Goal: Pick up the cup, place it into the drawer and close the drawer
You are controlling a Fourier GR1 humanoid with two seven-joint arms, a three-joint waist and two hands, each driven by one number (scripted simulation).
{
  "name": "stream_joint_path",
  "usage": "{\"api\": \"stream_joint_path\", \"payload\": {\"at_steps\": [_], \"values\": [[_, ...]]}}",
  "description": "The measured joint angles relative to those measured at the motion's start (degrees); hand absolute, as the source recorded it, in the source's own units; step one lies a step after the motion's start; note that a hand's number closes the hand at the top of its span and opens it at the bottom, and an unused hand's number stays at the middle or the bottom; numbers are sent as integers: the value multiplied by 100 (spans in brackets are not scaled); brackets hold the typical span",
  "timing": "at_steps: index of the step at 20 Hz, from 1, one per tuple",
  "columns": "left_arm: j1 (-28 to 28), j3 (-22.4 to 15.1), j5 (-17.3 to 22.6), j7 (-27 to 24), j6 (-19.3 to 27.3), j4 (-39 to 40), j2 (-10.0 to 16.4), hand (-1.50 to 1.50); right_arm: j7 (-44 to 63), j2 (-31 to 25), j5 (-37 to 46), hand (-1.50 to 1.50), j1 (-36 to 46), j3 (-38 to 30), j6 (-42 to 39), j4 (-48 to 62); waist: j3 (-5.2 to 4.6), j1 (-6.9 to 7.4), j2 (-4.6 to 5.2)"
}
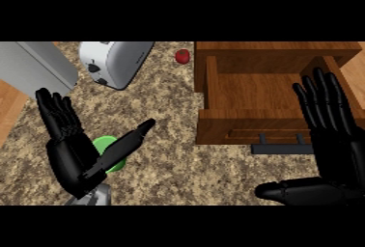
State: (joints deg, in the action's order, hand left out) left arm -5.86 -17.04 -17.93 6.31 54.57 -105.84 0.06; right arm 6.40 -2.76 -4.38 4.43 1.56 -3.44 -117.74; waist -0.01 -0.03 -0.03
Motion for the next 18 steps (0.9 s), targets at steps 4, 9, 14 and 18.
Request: {"api": "stream_joint_path", "payload": {"at_steps": [4, 9, 14, 18], "values": [[351, -220, 152, -191, 205, -8, -1, -150, -85, -71, -112, -150, -91, -145, -110, -11, 0, 2, -1], [662, -104, 621, -578, 230, 104, -2, -150, 156, -105, -96, -150, 99, -180, -43, -109, -1, 5, 1], [1122, -64, 1142, -1124, 246, 221, -3, -150, 26, -85, -65, -150, 134, -164, -97, 76, -1, 15, 0], [1227, 132, 1659, -1672, 203, 555, -3, -150, 147, -110, -141, -150, 43, -191, -129, -97, -2, 8, 0]]}}
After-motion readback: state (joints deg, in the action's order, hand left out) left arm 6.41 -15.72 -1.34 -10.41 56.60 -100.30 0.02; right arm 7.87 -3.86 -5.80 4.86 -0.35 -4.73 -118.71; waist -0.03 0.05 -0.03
